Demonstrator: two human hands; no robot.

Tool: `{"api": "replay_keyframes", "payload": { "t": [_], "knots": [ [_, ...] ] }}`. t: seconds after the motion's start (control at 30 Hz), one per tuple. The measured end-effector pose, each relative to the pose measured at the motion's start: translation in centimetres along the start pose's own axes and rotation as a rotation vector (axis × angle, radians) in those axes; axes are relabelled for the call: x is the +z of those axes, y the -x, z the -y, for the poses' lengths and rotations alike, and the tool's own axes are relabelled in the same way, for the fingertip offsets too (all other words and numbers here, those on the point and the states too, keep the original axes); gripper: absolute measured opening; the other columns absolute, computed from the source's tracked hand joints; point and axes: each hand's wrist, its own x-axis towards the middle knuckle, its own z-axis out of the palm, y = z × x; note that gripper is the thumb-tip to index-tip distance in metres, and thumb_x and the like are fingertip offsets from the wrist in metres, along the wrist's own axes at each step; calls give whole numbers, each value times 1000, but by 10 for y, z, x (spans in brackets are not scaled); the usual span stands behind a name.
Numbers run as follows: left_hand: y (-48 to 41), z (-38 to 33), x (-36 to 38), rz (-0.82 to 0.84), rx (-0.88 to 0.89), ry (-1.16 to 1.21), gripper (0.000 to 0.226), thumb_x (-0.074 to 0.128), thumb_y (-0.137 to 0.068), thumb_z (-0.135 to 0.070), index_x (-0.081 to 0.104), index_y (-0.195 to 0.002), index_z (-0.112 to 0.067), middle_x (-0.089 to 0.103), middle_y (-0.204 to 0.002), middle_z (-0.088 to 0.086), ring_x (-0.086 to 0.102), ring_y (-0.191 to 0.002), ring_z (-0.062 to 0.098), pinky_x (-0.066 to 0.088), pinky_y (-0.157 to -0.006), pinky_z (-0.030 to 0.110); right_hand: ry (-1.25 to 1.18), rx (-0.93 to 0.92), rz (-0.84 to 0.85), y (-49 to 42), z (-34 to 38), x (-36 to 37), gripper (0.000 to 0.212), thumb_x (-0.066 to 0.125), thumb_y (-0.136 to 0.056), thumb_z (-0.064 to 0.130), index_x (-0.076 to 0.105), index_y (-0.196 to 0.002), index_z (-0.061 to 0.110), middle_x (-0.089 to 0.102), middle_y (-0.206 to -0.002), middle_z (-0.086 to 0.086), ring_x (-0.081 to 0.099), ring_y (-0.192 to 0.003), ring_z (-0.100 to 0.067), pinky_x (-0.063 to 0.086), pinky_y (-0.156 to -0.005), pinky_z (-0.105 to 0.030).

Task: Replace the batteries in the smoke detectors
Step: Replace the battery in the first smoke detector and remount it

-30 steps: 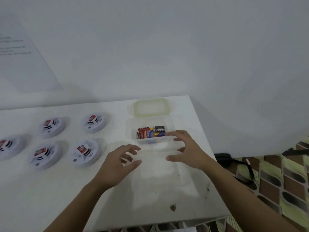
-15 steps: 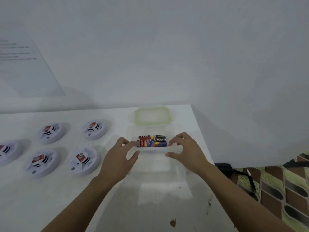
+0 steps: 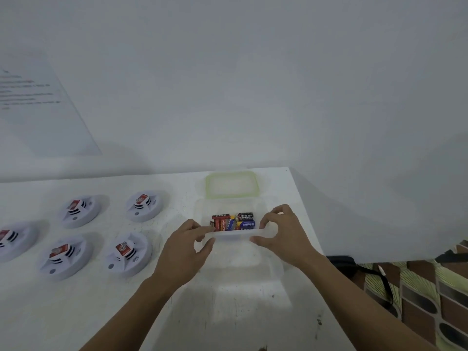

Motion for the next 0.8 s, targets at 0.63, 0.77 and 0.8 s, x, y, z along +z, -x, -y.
{"api": "replay_keyframes", "payload": {
  "t": [0.63, 0.77, 0.8],
  "knots": [
    [33, 116, -119, 5, -253, -23, 23, 65, -90, -45, 66, -111, -35, 60, -105, -13, 59, -103, 16, 56, -83, 40, -373, -179, 144, -19, 156, 89, 9, 74, -90, 26, 69, -97, 23, 70, -85, 4, 63, -68, -3, 49, -60, -16],
    [34, 138, -120, 343, -198, -111, 61, 61, -84, -67, 43, -139, -49, 40, -145, -10, 39, -132, 16, 40, -110, 41, -220, -78, 263, -23, 177, 124, 24, 59, -100, 26, 64, -123, 20, 66, -106, 5, 65, -88, -12, 47, -63, -10],
    [32, 141, -121, 402, -184, -123, 67, 63, -82, -67, 39, -142, -49, 36, -148, -9, 37, -134, 16, 39, -111, 41, -183, -47, 291, -25, 180, 133, 29, 55, -102, 25, 61, -130, 19, 64, -113, 2, 63, -92, -12, 46, -64, -9]
  ]
}}
